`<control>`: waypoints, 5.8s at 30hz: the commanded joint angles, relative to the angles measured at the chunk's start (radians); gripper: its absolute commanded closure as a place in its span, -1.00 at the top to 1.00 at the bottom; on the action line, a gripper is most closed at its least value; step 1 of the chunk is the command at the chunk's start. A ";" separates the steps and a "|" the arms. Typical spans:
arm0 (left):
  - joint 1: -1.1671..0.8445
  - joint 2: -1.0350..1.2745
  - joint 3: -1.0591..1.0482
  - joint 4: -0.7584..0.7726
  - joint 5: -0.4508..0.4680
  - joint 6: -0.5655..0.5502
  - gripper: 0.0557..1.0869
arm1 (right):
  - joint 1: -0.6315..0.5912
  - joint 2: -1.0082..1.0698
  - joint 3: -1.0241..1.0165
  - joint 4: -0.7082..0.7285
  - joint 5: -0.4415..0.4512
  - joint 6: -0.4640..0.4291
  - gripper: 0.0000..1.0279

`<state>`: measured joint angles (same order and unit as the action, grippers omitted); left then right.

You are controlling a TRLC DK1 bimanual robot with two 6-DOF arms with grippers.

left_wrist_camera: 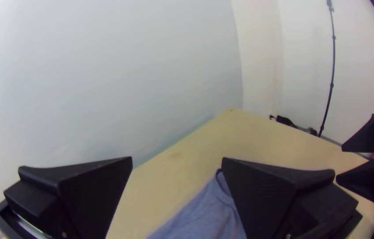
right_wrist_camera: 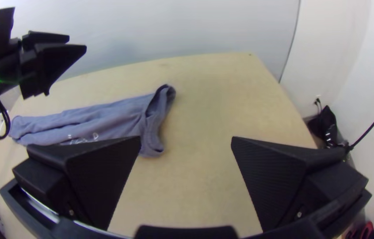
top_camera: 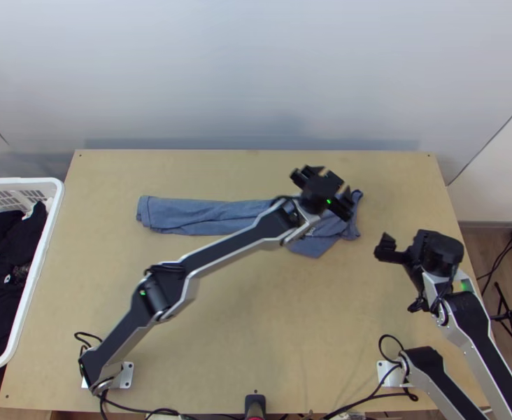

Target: Fold the t-shirt

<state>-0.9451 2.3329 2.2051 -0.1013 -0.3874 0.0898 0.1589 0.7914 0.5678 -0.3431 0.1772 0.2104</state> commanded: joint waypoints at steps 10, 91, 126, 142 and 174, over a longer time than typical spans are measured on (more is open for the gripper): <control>0.190 -0.466 -0.433 -0.130 -0.008 -0.018 0.90 | 0.222 0.250 0.009 -0.100 -0.237 0.018 0.85; 0.588 -1.333 -1.277 -0.270 0.119 0.154 0.90 | 0.404 0.770 1.663 -0.596 -0.116 -0.014 -0.84; 0.025 -0.909 -1.435 0.638 0.145 0.160 0.90 | 0.518 0.758 1.744 -0.530 -0.025 -0.059 -0.84; 0.114 -0.546 -1.322 0.752 0.255 0.169 0.89 | 0.516 0.756 1.742 -0.544 -0.021 -0.065 -0.84; 0.358 -1.281 -1.019 -0.109 0.751 -0.162 -0.93 | 0.513 0.796 1.750 -0.511 0.001 -0.106 -0.84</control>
<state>-0.7452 1.2171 1.0538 0.0483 0.1524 0.1165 0.6720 1.5669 2.3032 -0.8650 0.1764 0.1062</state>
